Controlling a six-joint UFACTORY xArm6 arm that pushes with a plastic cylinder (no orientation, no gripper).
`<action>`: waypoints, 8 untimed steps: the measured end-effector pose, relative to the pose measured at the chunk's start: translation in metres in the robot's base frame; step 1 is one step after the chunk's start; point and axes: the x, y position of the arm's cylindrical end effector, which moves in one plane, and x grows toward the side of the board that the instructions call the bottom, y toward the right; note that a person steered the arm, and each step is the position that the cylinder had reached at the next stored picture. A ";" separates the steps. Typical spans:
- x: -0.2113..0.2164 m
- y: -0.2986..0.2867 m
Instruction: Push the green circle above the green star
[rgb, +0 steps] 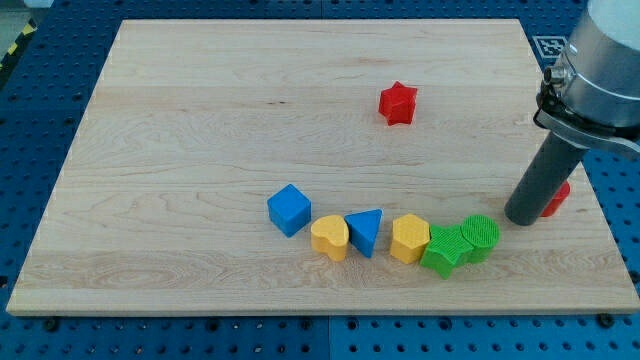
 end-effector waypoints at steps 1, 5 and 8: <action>0.026 0.000; 0.025 -0.058; -0.020 -0.045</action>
